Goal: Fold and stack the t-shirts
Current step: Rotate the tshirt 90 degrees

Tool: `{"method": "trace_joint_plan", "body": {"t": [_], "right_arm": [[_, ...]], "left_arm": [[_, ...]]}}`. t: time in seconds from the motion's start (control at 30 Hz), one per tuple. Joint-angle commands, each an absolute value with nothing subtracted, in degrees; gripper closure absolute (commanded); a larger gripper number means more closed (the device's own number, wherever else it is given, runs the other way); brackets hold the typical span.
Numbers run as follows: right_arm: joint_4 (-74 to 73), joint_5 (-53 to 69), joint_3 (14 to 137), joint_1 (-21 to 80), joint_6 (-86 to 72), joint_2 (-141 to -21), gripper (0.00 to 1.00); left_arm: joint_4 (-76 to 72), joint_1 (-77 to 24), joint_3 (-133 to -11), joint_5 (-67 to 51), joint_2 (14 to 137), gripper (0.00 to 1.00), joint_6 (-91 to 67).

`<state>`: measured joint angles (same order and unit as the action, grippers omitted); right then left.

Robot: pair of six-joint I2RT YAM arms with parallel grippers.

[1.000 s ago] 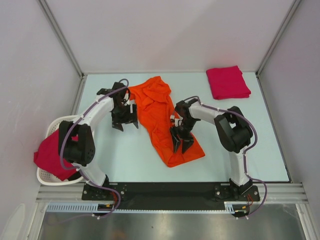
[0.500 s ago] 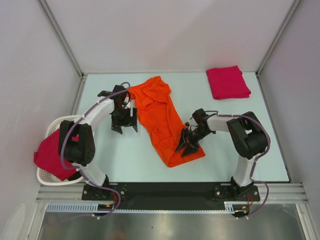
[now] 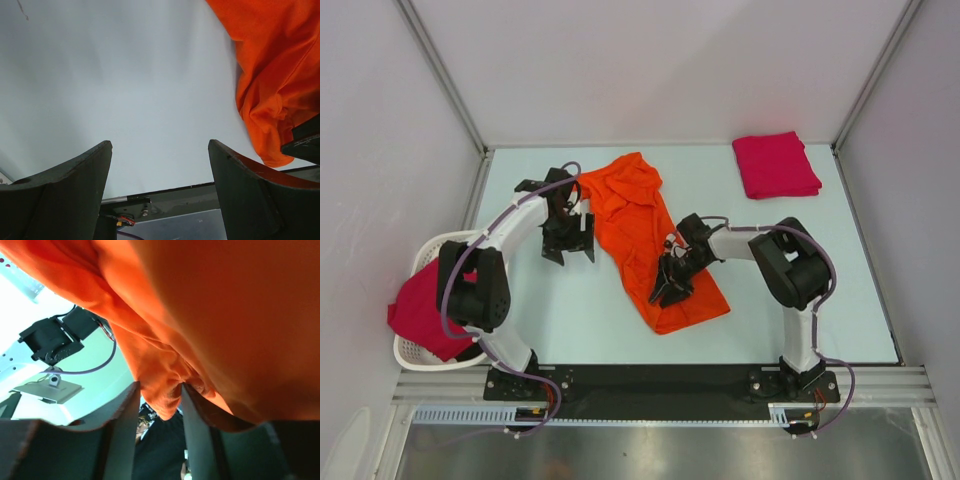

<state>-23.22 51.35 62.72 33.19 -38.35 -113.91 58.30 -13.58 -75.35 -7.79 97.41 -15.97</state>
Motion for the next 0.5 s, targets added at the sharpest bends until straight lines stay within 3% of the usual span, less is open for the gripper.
{"method": "trace_joint_plan", "body": {"t": [0.0, 0.23, 0.27, 0.33, 0.47], "right_arm": [[-29.43, 52.91, 67.49, 33.92, -35.26, -118.55, 0.59], [-42.97, 44.74, 72.07, 33.66, -27.33, -116.37, 0.58], [-42.63, 44.65, 71.98, 33.75, -27.51, -116.45, 0.68], [-42.71, 44.48, 72.16, 34.1, -27.68, -117.41, 1.0], [-47.28, 42.02, 74.35, 34.8, -25.58, -116.72, 1.0]], "left_arm": [[58.18, -13.71, -76.02, -7.03, 95.98, 0.16, -15.2], [58.18, -13.71, -76.47, -6.77, 96.5, 0.16, -15.12], [58.1, -13.71, -76.46, -6.77, 96.59, 0.16, -15.12], [57.92, -13.71, -76.11, -6.77, 96.77, 0.16, -15.21], [58.09, -13.71, -75.85, -8.26, 97.47, 0.16, -14.68]]}}
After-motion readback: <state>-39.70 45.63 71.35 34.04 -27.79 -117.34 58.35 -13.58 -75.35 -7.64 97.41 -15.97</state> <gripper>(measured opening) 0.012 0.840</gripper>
